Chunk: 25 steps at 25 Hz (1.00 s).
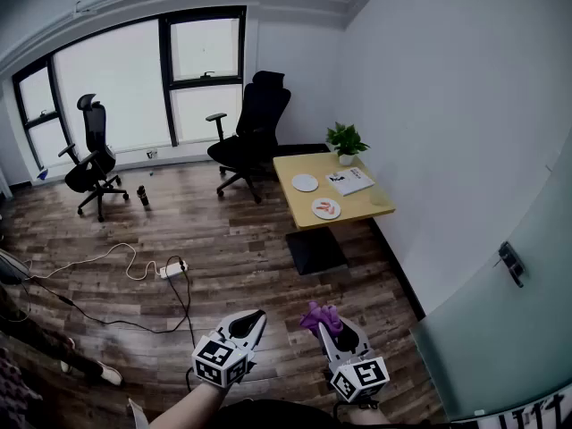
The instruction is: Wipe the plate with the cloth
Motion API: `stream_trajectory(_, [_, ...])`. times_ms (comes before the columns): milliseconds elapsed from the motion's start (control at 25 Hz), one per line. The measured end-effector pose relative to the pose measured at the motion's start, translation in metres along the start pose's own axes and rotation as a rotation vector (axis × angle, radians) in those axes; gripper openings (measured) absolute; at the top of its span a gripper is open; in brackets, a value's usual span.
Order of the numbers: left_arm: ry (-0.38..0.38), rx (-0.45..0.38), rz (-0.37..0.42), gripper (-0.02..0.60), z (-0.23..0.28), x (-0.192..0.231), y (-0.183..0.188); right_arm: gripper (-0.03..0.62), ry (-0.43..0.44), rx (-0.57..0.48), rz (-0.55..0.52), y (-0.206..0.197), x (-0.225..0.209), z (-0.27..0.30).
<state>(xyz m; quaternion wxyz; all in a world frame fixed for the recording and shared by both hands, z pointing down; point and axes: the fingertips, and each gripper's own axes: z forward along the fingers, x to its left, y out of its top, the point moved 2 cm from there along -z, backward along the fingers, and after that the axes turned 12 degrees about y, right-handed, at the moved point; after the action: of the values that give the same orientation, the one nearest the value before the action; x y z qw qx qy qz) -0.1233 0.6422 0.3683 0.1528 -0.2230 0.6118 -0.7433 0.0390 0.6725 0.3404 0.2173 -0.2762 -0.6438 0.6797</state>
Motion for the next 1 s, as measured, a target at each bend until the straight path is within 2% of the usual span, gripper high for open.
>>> stream_trajectory(320, [0.003,-0.010,0.001,0.014,0.010,-0.001,0.003,0.120,-0.001,-0.009,-0.006,0.000,-0.010,0.001])
stream_trajectory(560, [0.005,-0.004,0.004,0.015,0.018,-0.008,0.004,0.120,0.032,-0.046,0.021,0.006,-0.018,-0.003])
stream_trajectory(1000, [0.034,-0.016,0.013,0.014,0.047,-0.046,0.007,0.120,0.030,-0.058,0.039,0.004,-0.063,-0.038])
